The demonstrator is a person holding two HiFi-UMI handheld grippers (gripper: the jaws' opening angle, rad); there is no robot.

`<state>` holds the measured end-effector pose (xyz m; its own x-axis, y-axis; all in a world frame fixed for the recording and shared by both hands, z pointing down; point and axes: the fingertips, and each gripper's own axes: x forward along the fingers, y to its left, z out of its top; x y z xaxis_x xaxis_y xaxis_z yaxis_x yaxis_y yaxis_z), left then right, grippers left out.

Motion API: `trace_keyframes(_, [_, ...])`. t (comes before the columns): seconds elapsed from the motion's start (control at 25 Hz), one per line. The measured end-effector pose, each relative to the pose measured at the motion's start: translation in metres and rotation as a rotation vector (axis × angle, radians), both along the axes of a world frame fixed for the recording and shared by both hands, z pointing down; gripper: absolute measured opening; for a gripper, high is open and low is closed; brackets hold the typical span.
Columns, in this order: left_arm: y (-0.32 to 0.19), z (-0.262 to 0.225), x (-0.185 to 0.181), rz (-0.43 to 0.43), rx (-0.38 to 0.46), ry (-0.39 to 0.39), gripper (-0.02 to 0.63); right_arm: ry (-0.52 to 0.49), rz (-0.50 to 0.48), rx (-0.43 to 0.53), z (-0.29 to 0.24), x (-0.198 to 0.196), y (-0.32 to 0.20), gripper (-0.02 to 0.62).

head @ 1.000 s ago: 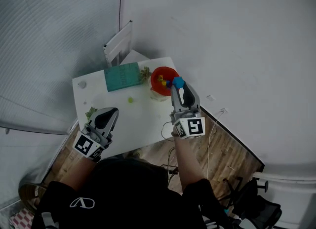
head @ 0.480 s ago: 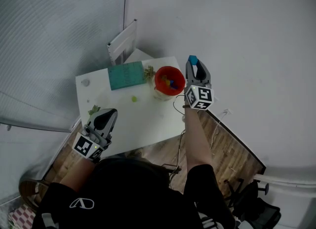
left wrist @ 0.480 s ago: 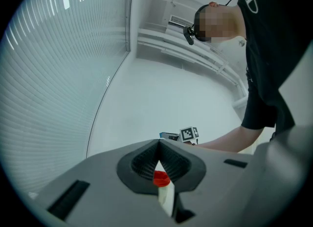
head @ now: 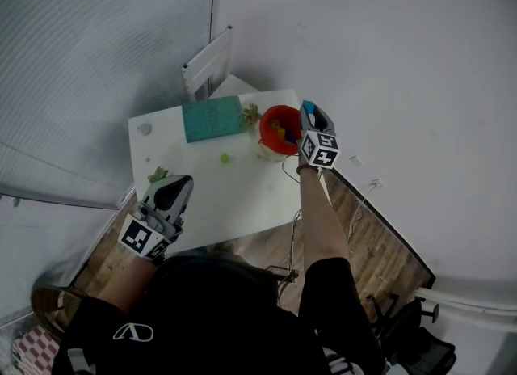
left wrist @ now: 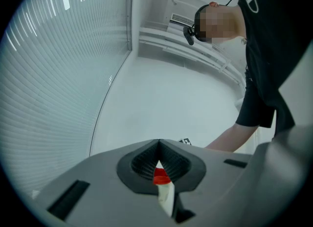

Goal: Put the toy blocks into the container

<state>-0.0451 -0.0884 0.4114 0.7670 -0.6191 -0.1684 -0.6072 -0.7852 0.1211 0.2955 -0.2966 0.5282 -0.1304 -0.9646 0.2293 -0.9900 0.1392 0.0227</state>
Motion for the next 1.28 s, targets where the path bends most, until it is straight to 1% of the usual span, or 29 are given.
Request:
trace_keyframes(0.08, [0.0,0.002,0.0,-0.003,-0.005,-0.001,0.005,-0.015,-0.001,-0.063,0.023,-0.001,-0.003,0.138])
trace_keyframes(0.16, [0.0,0.002,0.0,-0.007,-0.006,0.001,0.005,-0.024,-0.006,-0.106,0.038,-0.002,-0.004,0.138])
trace_keyframes(0.28, [-0.002,0.001,0.0,-0.011,-0.005,0.001,0.005,-0.028,-0.014,-0.138,0.049,-0.006,-0.004,0.138])
trace_keyframes(0.44, [-0.003,0.002,-0.004,-0.017,-0.005,-0.003,0.005,-0.02,-0.003,-0.153,0.06,-0.007,-0.006,0.148])
trace_keyframes(0.48, [-0.003,0.002,-0.004,-0.018,-0.006,-0.001,0.005,-0.016,0.005,-0.157,0.063,-0.006,-0.007,0.187])
trace_keyframes(0.52, [-0.002,0.001,-0.003,-0.017,-0.005,0.002,0.005,-0.018,0.014,-0.16,0.065,-0.005,-0.008,0.273])
trace_keyframes(0.56, [-0.002,-0.001,-0.002,-0.014,-0.003,0.006,0.005,-0.025,0.019,-0.16,0.066,-0.004,-0.008,0.302])
trace_keyframes(0.6, [-0.002,-0.002,-0.002,-0.012,-0.002,0.009,0.005,-0.029,0.02,-0.159,0.065,-0.003,-0.007,0.301])
trace_keyframes(0.68, [-0.001,0.0,-0.002,-0.014,-0.005,0.001,0.005,-0.019,0.013,-0.155,0.062,-0.004,-0.006,0.274])
trace_keyframes(0.76, [-0.001,0.002,-0.003,-0.016,-0.009,-0.001,0.005,-0.008,0.007,-0.143,0.056,-0.005,-0.006,0.262])
trace_keyframes(0.84, [-0.001,0.002,-0.003,-0.013,-0.008,0.0,0.005,-0.006,0.002,-0.117,0.045,-0.007,-0.005,0.241])
trace_keyframes(0.88, [-0.001,0.002,-0.002,-0.011,-0.007,0.001,0.005,-0.005,-0.002,-0.096,0.035,-0.008,-0.004,0.241])
trace_keyframes(1.0, [-0.001,0.001,-0.001,-0.006,-0.007,0.003,0.005,0.014,-0.039,-0.003,-0.004,-0.02,0.002,0.234])
trace_keyframes(1.16, [-0.001,0.0,-0.002,-0.005,-0.003,0.011,0.005,0.037,-0.13,0.143,-0.066,-0.055,0.024,0.221])
trace_keyframes(1.28, [-0.001,-0.001,-0.002,-0.005,-0.004,0.013,0.005,0.048,-0.207,0.243,-0.111,-0.087,0.053,0.219])
